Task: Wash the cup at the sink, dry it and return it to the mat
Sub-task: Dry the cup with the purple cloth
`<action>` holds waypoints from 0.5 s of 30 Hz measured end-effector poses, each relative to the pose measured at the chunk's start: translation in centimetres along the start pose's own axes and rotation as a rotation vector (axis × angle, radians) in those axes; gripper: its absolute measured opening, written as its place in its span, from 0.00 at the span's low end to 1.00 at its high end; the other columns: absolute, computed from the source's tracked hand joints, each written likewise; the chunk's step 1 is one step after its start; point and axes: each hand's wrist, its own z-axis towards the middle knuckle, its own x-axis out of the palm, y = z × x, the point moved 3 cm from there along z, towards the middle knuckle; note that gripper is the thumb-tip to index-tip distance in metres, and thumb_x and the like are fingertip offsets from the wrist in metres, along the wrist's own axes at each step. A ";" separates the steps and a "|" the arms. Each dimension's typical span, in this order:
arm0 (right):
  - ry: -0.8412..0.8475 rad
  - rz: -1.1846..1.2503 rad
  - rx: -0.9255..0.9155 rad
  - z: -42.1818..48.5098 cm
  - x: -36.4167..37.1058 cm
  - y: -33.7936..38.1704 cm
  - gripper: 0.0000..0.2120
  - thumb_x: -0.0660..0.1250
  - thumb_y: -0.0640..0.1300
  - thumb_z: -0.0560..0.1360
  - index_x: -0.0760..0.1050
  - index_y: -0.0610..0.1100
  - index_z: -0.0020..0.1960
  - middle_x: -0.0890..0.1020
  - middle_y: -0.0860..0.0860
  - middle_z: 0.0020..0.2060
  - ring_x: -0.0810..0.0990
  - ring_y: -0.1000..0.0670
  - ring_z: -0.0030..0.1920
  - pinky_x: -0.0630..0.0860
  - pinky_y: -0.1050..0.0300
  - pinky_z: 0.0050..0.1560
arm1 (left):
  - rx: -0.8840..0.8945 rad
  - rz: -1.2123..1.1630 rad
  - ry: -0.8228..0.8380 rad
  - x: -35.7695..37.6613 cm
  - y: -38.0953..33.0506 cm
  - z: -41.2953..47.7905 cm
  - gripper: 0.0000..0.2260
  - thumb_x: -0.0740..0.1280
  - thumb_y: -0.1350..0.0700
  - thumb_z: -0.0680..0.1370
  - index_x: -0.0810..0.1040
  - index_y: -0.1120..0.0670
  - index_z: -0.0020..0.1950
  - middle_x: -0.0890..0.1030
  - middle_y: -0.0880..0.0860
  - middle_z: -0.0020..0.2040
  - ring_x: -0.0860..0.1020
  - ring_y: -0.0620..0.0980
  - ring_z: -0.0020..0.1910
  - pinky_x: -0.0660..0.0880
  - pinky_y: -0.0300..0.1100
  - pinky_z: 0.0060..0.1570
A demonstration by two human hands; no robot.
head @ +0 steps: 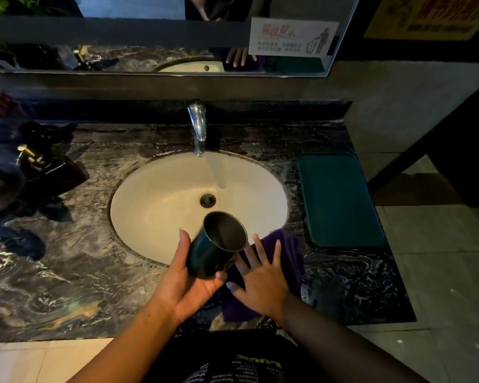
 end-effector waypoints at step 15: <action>0.021 0.001 0.105 -6.5 3.1 -0.1 0.48 0.61 0.74 0.66 0.66 0.49 0.79 0.66 0.38 0.78 0.68 0.31 0.75 0.67 0.14 0.57 | -0.016 -0.054 0.095 -1.3 -1.1 -0.6 0.32 0.81 0.40 0.65 0.83 0.57 0.63 0.83 0.64 0.59 0.82 0.60 0.55 0.83 0.42 0.40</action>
